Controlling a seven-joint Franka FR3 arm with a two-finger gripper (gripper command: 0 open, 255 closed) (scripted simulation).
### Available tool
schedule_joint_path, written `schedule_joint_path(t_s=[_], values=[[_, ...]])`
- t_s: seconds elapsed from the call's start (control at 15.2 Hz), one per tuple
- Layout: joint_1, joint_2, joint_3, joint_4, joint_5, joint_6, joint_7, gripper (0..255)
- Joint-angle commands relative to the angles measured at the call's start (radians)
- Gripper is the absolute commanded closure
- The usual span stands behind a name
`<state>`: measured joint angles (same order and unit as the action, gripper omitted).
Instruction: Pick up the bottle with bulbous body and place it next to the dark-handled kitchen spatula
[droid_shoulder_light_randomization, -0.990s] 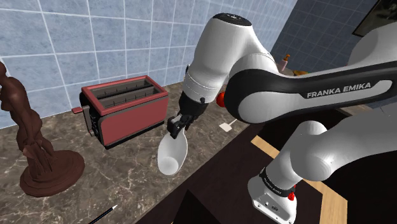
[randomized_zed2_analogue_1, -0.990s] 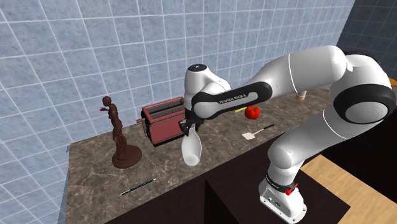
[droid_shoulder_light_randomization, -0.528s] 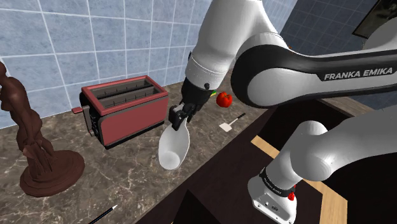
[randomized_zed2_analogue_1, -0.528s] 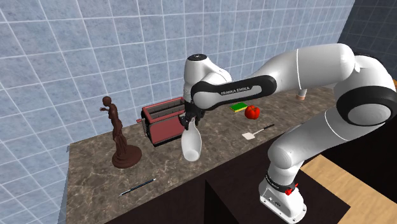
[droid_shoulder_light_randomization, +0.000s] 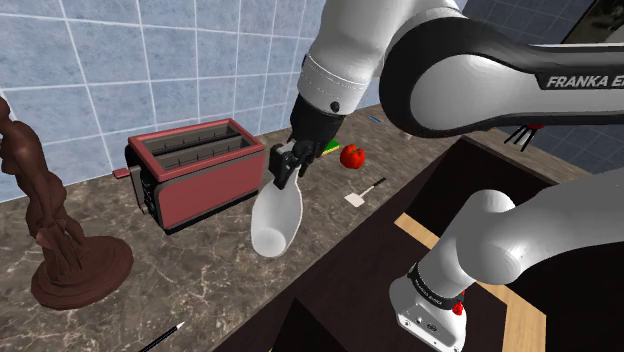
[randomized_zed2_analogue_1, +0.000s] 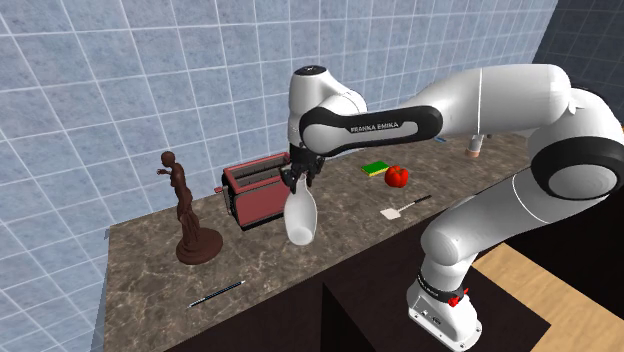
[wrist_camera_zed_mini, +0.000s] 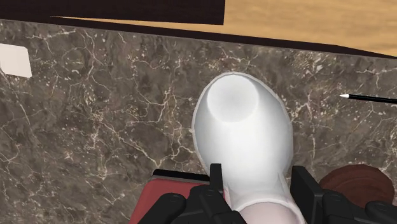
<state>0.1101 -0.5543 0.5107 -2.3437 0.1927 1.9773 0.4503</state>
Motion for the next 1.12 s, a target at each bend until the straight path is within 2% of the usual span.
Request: schedule_joint_path(t_s=[0.0, 1.06], values=[[-0.001, -0.003, -0.006, 0.027, -0.003, -0.03, -0.001, 255], [-0.019, 0.014, -0.038, 0.252, -0.03, -0.239, -0.002, 255]])
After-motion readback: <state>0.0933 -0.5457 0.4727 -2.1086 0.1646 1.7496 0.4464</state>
